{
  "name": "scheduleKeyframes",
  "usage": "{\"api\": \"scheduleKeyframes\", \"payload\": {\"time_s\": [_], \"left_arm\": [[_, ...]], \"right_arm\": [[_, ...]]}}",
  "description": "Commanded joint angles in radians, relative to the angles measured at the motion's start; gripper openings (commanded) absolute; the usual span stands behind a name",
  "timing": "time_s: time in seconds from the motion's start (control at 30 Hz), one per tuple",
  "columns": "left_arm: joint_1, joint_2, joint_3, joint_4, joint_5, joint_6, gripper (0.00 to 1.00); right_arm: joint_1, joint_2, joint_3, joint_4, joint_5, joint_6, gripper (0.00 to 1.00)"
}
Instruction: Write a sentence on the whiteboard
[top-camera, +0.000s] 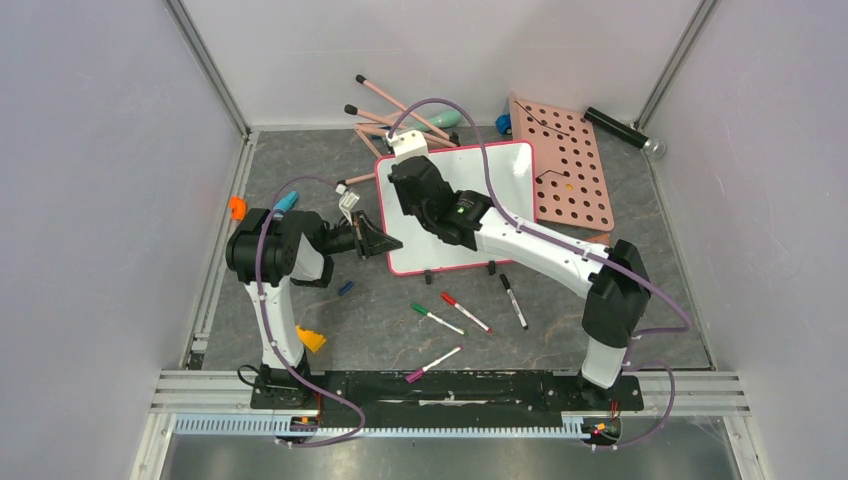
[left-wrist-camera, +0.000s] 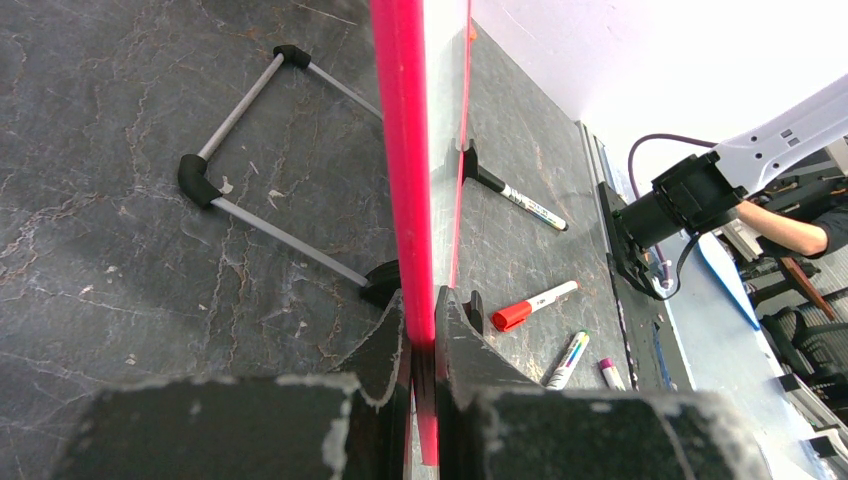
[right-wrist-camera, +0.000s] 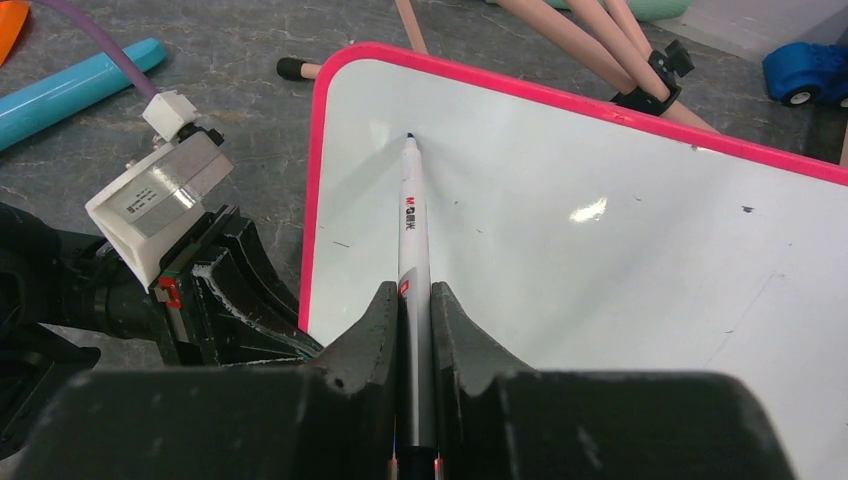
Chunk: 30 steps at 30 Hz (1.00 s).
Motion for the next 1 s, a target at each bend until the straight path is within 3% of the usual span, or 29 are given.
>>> {"api": "scheduleKeyframes", "payload": {"time_s": [0.0, 0.97], "left_arm": [[0.002, 0.045, -0.006, 0.060, -0.076, 0.247, 0.02], [0.002, 0.046, -0.007, 0.060, -0.079, 0.249, 0.02]], "right_arm": [[-0.003, 0.007, 0.046, 0.019, 0.038, -0.007, 0.00], [-0.009, 0.029, 0.022, 0.010, -0.054, -0.031, 0.00]]}}
